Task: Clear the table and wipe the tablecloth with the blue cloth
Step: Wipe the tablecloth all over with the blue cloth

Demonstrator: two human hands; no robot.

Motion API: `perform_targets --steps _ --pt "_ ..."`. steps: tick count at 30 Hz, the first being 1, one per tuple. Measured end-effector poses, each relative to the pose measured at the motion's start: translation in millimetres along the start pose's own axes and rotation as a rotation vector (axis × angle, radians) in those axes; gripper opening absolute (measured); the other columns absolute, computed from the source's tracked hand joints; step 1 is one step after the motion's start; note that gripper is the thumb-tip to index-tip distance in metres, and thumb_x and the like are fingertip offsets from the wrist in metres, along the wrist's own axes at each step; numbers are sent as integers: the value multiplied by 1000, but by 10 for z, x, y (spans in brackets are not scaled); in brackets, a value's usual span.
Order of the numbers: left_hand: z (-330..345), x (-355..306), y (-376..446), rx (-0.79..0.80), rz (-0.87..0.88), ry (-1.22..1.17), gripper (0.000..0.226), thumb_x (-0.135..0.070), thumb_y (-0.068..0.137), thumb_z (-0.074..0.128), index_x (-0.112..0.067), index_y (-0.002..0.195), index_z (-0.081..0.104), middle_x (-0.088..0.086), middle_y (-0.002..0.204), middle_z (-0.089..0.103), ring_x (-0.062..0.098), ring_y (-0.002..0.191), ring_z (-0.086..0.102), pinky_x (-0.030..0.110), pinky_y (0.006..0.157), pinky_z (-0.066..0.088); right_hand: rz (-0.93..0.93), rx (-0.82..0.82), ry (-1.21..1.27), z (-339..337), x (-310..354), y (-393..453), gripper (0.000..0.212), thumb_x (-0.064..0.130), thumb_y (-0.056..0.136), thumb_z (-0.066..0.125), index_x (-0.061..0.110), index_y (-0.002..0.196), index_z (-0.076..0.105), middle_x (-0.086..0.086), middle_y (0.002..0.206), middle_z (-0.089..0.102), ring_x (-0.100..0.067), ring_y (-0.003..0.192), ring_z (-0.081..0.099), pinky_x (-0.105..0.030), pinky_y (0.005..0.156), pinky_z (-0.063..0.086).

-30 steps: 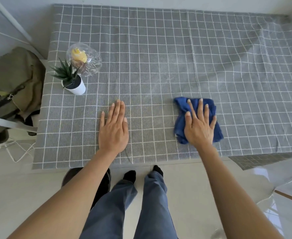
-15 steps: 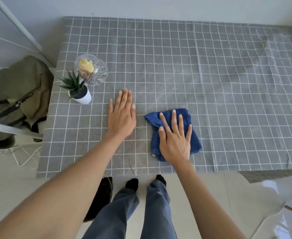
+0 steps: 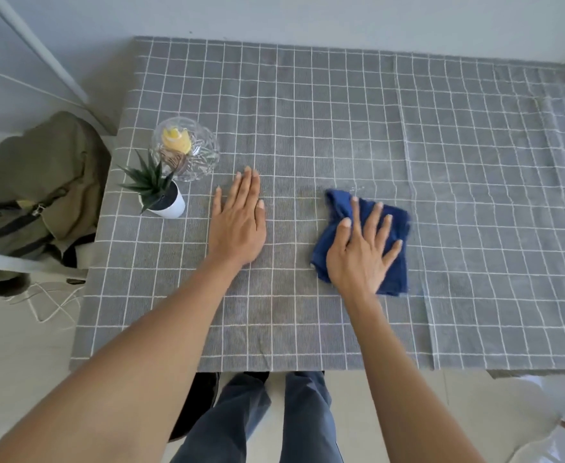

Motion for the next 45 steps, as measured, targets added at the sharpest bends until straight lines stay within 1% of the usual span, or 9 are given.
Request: perform_targets --steps 6,11,17,21,23,29,32,37,45 --pt "-58 33 -31 -66 -65 -56 53 -25 100 14 -9 151 6 5 160 0 16 147 -2 39 120 1 -276 112 -57 313 676 77 50 43 102 14 42 150 3 5 161 -5 -18 147 -10 -51 115 -11" --pt "-58 128 -77 -46 -30 -58 56 -27 99 10 -8 151 10 7 159 5 17 147 2 37 120 4 -390 140 -134 457 857 175 49 43 101 13 43 150 4 3 161 -6 -20 147 -12 -52 115 -13" --pt "-164 293 -197 -33 -31 4 56 -29 98 6 -14 153 5 0 160 1 12 147 0 38 120 4 -427 149 -193 401 803 289 49 45 101 13 44 149 5 4 161 -6 -20 147 -10 -52 115 -11" --pt "-155 319 -219 -15 -34 4 55 -29 99 6 -16 152 1 -2 159 -3 11 146 -3 38 120 2 -230 102 -147 319 683 496 49 44 101 13 45 149 4 4 161 -8 -19 147 -10 -53 115 -10" --pt "-138 323 -210 -14 -42 8 55 -29 99 7 -16 152 0 -2 159 -5 11 146 -4 38 120 3 -190 100 -141 295 663 509 49 46 100 12 45 149 4 4 161 -9 -20 147 -12 -53 115 -11" --pt "-147 322 -204 -14 -41 24 58 -31 96 3 -14 152 3 -1 160 -1 12 147 0 38 120 4 -538 153 -204 461 878 12 49 48 99 10 48 148 11 3 161 -2 -20 148 -7 -51 115 -10" --pt "-175 367 -216 -15 -36 21 57 -30 97 5 -14 152 6 -1 160 0 11 147 0 36 120 1 -482 141 -201 435 842 116 46 46 101 13 50 147 12 5 161 -3 -19 147 -7 -52 116 -9" --pt "-184 436 -250 -21 -39 32 56 -30 99 6 -14 152 2 -1 160 -3 12 147 -3 36 120 -1 -238 104 -137 367 792 303 47 45 101 14 48 147 10 3 161 -9 -19 147 -12 -53 115 -11" --pt "-182 404 -261 -31 -53 12 53 -28 102 15 -15 152 1 -1 160 -3 11 147 -3 35 120 -2 -478 167 -203 448 901 26 46 47 101 12 51 146 8 2 160 -11 -20 147 -13 -51 114 -13"
Point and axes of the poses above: each hand's wrist, its own y-axis towards the middle knuckle, its own z-axis out of the palm, x = y × z, the point moved 4 cm from there along y, towards the middle knuckle
